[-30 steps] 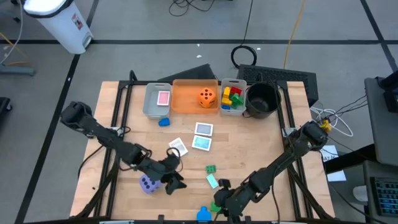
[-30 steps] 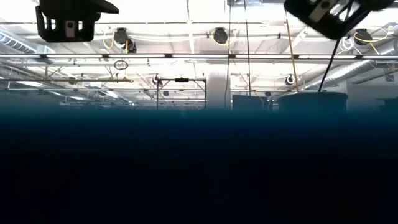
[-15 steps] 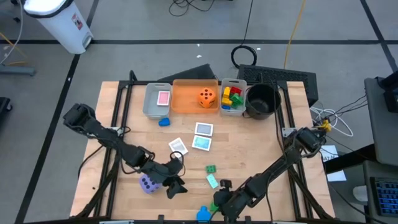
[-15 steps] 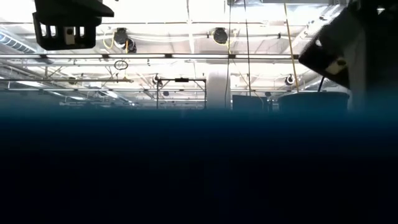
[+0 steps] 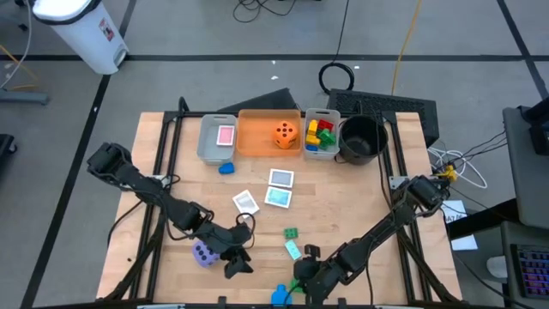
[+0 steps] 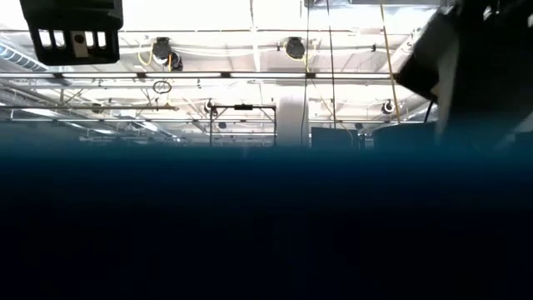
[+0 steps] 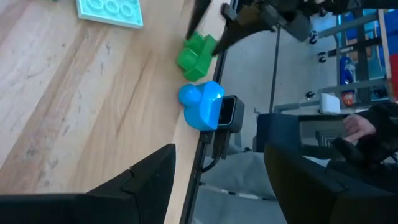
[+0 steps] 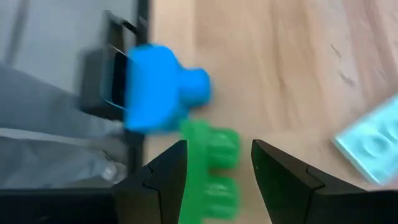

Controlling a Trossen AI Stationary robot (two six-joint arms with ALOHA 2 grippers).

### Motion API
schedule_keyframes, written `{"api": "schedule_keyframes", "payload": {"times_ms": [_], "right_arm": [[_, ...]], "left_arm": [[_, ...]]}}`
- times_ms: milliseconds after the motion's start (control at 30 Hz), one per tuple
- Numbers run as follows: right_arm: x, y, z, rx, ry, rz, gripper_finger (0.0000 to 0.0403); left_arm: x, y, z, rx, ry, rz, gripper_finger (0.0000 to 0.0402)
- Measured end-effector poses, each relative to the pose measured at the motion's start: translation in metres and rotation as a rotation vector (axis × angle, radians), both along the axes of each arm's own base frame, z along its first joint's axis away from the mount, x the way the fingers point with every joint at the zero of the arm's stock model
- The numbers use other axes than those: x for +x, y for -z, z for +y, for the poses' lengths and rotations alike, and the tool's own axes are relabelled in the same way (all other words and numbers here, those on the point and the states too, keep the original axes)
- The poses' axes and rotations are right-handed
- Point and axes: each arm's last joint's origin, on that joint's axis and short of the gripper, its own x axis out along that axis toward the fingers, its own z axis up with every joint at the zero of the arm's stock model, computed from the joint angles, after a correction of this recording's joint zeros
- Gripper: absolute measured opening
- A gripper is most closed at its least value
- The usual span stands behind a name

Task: Pick & Place Toys
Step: Put the green game piece into the right gray bin

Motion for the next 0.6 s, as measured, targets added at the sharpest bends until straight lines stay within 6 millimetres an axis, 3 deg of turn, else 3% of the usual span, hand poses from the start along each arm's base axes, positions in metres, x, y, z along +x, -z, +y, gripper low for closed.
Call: {"api": "schedule_keyframes", "payload": {"times_ms": [233,600], "right_arm": [[-0.009,0.007,0.015,0.005,-0.068,0.011,0.0169],[-0.015,0.013,0.006,-0.119,-0.061,0.078,0.0169]], "left_arm": [[0.0,0.0,0.001,0.01,0.009,-0.007,0.025],[0.001,0.0,0.001,0.019,-0.03,-0.012,0.025]]}}
